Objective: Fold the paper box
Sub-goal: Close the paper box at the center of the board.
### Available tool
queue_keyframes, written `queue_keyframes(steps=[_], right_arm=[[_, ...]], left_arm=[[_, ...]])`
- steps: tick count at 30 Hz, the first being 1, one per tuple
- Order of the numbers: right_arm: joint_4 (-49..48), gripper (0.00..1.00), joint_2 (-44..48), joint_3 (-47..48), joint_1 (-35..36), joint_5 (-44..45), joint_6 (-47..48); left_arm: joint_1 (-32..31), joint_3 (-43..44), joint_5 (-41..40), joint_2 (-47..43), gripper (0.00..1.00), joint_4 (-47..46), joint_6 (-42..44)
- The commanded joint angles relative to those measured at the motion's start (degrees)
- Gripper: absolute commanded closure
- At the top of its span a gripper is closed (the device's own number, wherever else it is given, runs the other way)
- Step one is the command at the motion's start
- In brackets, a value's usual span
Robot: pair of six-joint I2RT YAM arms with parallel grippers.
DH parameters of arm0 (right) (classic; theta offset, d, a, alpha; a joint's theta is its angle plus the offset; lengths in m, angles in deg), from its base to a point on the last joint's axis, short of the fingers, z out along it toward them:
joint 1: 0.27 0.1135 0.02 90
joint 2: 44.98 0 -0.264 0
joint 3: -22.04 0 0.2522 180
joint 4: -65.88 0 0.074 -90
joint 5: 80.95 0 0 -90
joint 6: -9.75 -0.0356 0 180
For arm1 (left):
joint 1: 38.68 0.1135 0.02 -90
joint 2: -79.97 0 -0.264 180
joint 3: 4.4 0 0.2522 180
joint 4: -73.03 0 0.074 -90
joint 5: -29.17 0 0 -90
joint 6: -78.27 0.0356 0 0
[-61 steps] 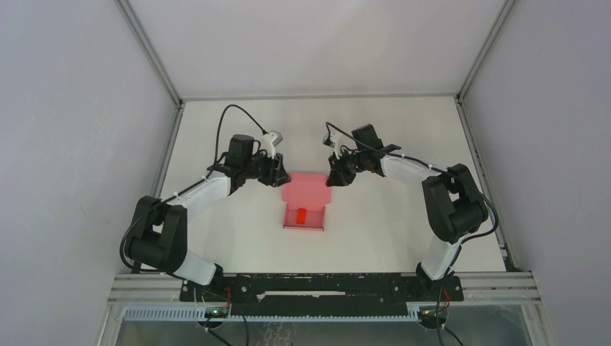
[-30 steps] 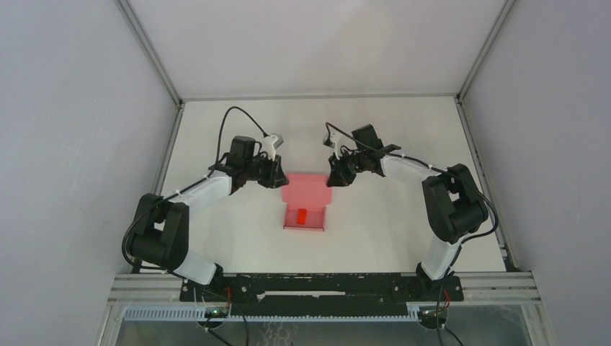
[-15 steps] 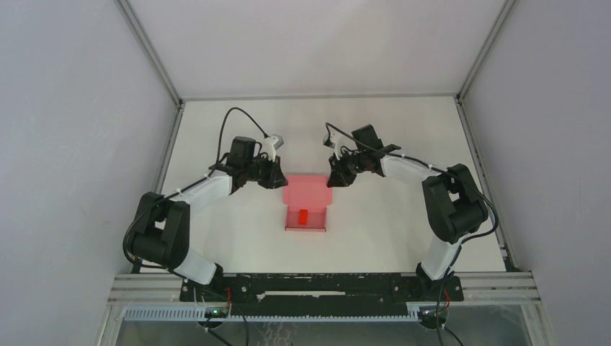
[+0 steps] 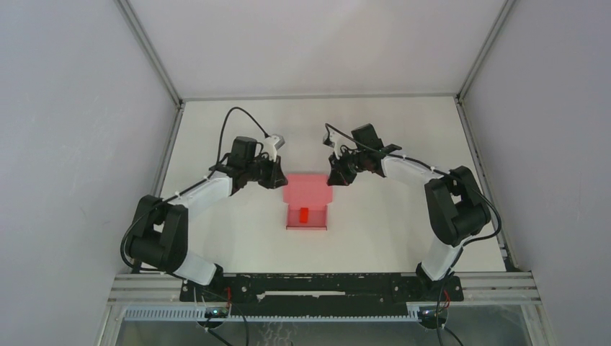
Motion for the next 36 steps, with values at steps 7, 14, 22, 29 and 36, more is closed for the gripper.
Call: queue_keyframes(steps=[7,14,22,29,36], right_arm=[[-1.48,0.94,3.54,2.09,3.02,5.73,-1.71],[-2.13,0.95,4.08,2.11,5.81,12.79,-3.17],[-2.12,0.96,6.76,2.07,7.87,17.8,-4.16],[-1.76,0.96,8.89,2.11,10.05,22.93,-5.62],[-1.66,0.97,8.5,2.13,13.34,28.43,-7.86]], left_arm=[[-4.93,2.28,-9.42,-4.71,0.9,2.76,-1.21],[-7.95,2.38,-15.95,-5.5,0.9,3.27,-2.82],[-10.35,3.48,-20.06,-6.77,0.9,4.32,-3.97],[-12.59,4.82,-23.84,-7.6,0.9,5.04,-5.8],[-14.97,6.22,-25.94,-7.0,0.9,5.63,-7.25]])
